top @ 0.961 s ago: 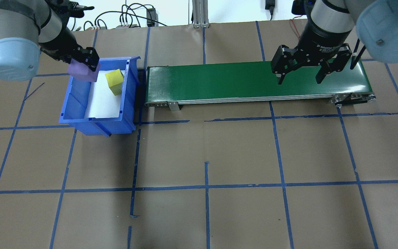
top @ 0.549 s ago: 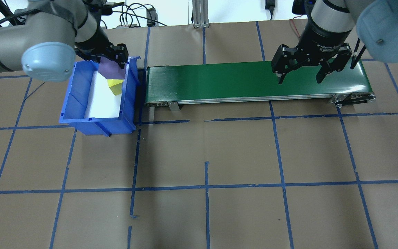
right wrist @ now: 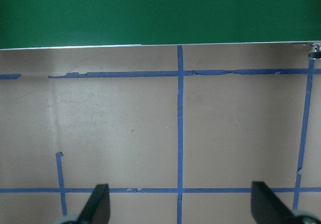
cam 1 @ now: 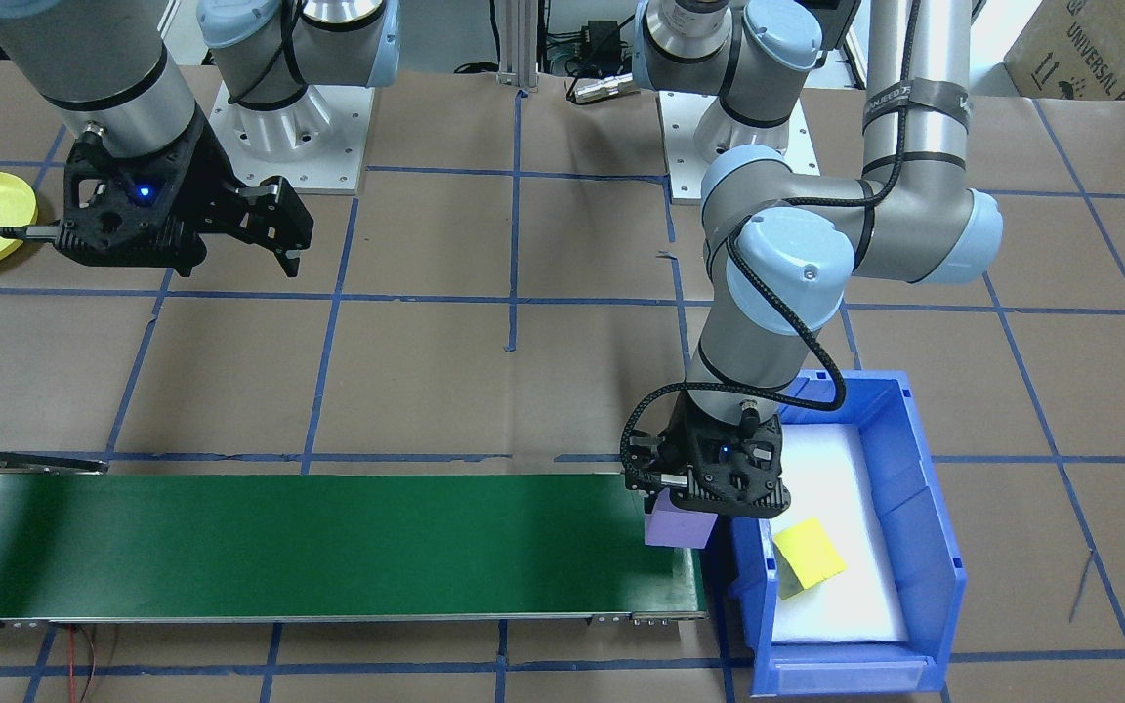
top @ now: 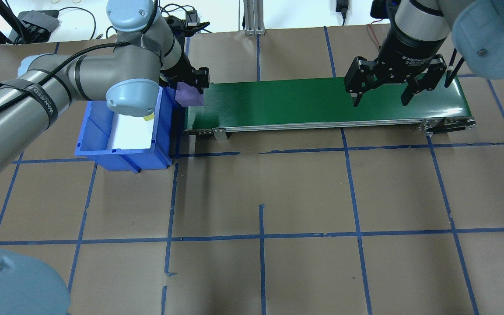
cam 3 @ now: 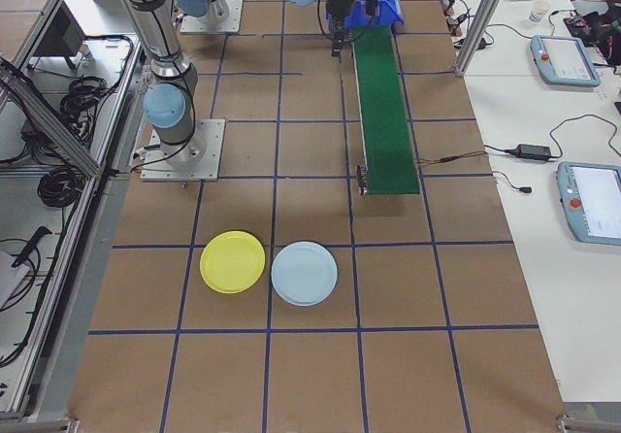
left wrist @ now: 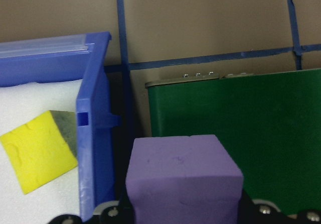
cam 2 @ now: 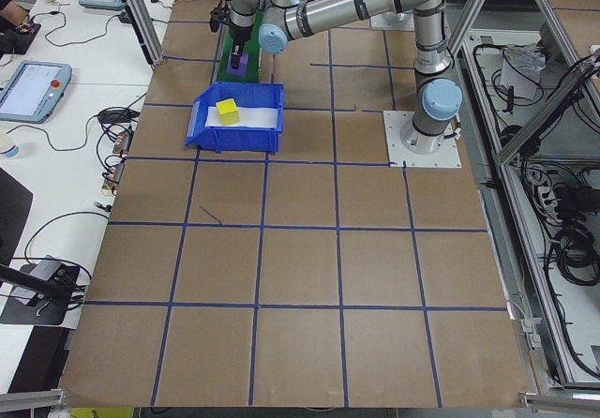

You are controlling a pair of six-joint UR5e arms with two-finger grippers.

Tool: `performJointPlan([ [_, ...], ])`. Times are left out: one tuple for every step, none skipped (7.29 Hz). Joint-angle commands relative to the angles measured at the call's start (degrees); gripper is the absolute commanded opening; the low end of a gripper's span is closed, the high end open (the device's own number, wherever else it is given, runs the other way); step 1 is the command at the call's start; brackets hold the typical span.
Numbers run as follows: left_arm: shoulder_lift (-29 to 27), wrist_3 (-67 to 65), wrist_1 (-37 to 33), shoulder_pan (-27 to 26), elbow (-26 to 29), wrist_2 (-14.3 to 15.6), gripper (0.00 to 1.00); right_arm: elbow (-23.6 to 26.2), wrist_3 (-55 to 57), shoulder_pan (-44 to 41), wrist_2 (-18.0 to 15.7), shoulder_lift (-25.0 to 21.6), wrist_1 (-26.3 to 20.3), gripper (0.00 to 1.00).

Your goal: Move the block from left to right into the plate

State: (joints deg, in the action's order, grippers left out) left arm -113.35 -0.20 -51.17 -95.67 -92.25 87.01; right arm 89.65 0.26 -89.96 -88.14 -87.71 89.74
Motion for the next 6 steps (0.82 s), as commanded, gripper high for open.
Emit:
performJointPlan([
  [-0.99, 0.28, 0.1, -0.22, 0.22, -1.32, 1.0, 0.0, 0.0, -0.04, 0.07, 0.0, 0.0, 1.0],
  [-0.73, 0.55, 0.02, -0.22, 0.75, -0.8, 1.0, 0.09, 0.0, 0.05, 0.07, 0.0, 0.0, 1.0],
  [0.4, 0.46, -0.07, 0.13, 1.01, 0.08, 1.0, 0.09, 0.0, 0.05, 0.07, 0.09, 0.0, 1.0],
  [1.28, 4.9, -1.29, 3.01, 0.93, 3.39, 1.0, 0.09, 0.0, 0.05, 0.07, 0.0, 0.0, 1.0],
  [3.21, 10.25, -4.61, 7.82, 0.93, 3.6, 1.0, 0.09, 0.09, 0.05, 0.07, 0.0, 0.0, 1.0],
  [5.23, 17.53, -7.17, 13.0, 1.01, 3.25, 1.0, 0.09, 0.09, 0.14, 0.07, 0.09, 0.0, 1.0],
])
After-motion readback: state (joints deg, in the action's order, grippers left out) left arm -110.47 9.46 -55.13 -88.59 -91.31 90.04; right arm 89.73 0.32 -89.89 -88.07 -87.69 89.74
